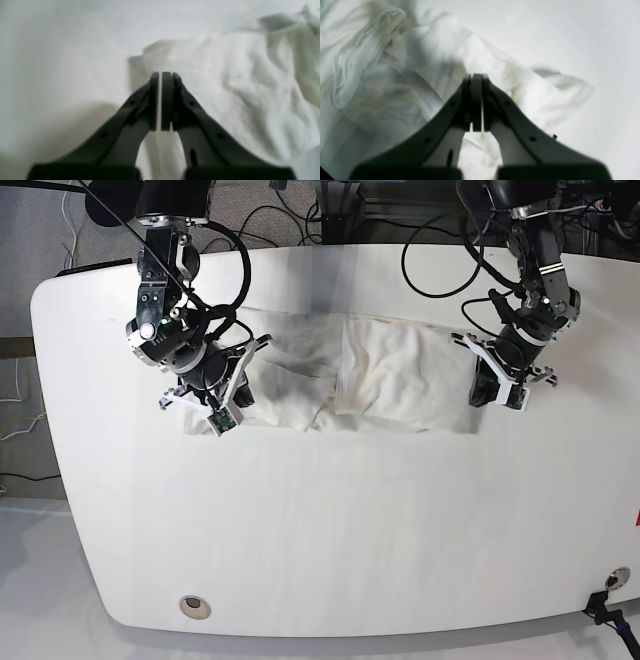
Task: Fold the T-shirt properly
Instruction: 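Grasp both ends of the shortened bundle with both grippers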
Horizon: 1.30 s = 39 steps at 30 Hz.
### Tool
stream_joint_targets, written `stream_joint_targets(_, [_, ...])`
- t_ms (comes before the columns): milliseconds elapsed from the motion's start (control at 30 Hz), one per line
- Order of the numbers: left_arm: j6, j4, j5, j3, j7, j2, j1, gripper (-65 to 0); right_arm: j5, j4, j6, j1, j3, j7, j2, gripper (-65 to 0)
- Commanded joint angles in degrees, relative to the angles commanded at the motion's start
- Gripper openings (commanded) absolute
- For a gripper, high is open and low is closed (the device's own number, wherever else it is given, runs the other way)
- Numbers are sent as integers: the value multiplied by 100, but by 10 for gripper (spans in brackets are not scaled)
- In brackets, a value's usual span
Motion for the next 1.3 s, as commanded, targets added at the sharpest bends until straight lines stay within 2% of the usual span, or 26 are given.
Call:
stream_joint_targets(33, [-44, -123, 0, 0, -9, 0, -62, -650, 0, 9, 0, -9, 0, 0, 70, -650])
stream_joint_targets(100, [-290, -369, 26, 0, -9, 0, -176, -650, 0, 9, 0, -9, 0, 0, 97, -650])
stream_joint_targets(133, [-312, -545, 26, 0, -9, 0, -211, -650, 0, 9, 0, -18, 0, 0, 97, -650])
stream_joint_targets(200, [-312, -879, 35, 0, -9, 0, -255, -650, 0, 26, 0, -26, 44, 0, 105, -650])
stream_joint_targets(500, [-312, -1116, 35, 0, -9, -97, -211, -650, 62, 149, 62, -18, 1222, -18, -114, -650])
stream_joint_targets(533, [-312, -1125, 35, 0, -9, -97, -211, -650, 88, 149, 132, -26, 1292, -18, -149, -610])
stream_joint_targets(600, [-312, -1125, 35, 0, -9, -97, -211, -650, 404, 132, 273, -44, 1574, -35, -229, -528])
stream_joint_targets(767, [-312, -1134, 35, 0, -9, -97, -211, -650, 1864, -334, 290, 167, 2532, -941, -176, -350])
stream_joint_targets(833, [-312, -1134, 35, 0, -9, -97, -202, -650, 2400, -703, 290, 202, 2840, -1160, -18, -288])
stream_joint_targets(900, [-312, -1134, 35, 0, -9, -97, -202, -650, 2813, -1134, 290, 211, 2892, -1284, 193, -245])
stream_joint_targets(1033, [-312, -1134, 35, 0, -9, -97, -202, -650, 3552, -1908, 273, 176, 2901, -1301, 563, -236])
stream_joint_targets(1200, [-312, -1134, 35, 0, -9, -97, -202, -650, 3938, -2620, 281, 176, 2910, -1301, 826, -236])
stream_joint_targets(1300, [-312, -1134, 35, 0, -9, -97, -158, -650, 4026, -2866, 281, 176, 2910, -1301, 870, -236])
